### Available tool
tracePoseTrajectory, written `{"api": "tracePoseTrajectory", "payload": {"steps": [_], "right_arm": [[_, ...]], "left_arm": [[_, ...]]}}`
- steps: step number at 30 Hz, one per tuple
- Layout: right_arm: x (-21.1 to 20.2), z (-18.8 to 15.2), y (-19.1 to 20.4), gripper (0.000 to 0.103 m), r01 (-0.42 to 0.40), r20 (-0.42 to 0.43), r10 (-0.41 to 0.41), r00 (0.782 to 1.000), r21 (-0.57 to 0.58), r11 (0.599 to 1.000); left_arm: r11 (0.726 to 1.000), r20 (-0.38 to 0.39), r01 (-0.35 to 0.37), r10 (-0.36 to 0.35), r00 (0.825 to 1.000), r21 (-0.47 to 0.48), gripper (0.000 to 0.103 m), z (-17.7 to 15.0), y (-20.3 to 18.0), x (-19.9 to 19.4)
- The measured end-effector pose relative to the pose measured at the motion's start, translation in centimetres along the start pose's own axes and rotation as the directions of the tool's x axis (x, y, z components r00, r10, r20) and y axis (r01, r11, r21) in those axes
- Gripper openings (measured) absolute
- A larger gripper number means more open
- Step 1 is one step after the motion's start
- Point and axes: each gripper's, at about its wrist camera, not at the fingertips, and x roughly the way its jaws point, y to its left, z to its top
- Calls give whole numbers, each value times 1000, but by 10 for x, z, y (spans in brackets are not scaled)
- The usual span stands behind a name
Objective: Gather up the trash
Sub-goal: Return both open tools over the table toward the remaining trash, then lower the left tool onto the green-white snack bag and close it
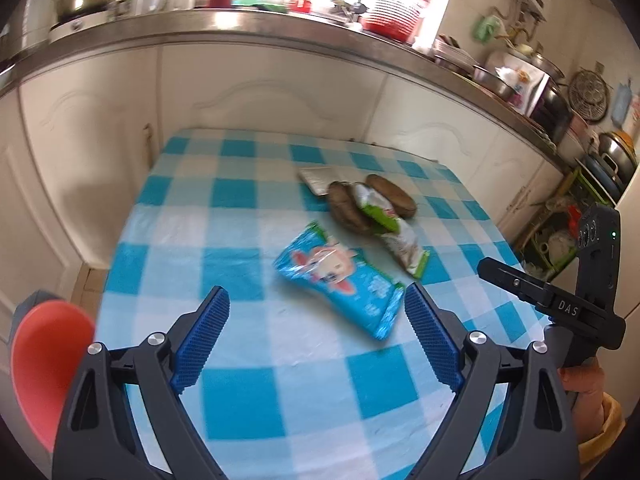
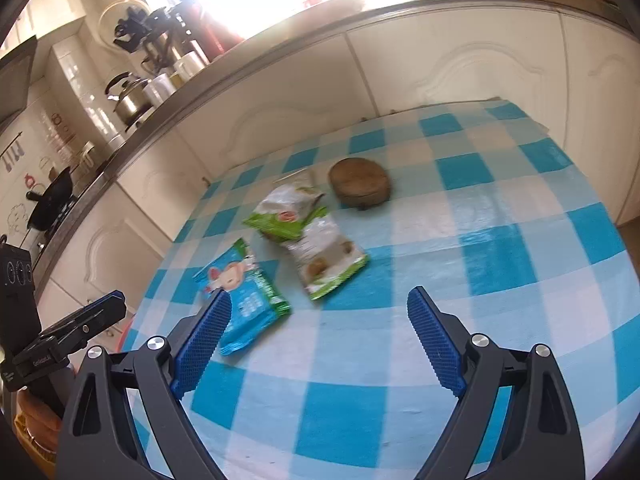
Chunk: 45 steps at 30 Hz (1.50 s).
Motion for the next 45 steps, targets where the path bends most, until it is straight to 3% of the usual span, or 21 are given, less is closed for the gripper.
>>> {"api": "tracePoseTrajectory", "payload": {"steps": [5,13,20,27,32,45], "right_arm": [[-5,11,-25,89,42,17,-42,999,26,999],[-4,28,-59,89,67,13,-68,998,78,995],[7,37,-70,89,66,-3,-66,998,77,995],[24,50,-69,89,55,-22,-54,998,55,997],[39,58,-63,89,44,-41,-43,998,27,999],[83,72,-49,89,29,-95,-33,995,-44,999]], "left_arm": [[997,-10,36,-35,999,74,90,17,-32,32],[984,-35,1,5,999,177,90,39,-70,94],[972,-19,-64,71,997,228,88,52,-82,126],[964,-25,-101,110,994,246,71,58,-85,144],[967,-49,-89,103,993,238,59,55,-83,154],[977,-39,-82,91,995,197,46,56,-74,153]]}}
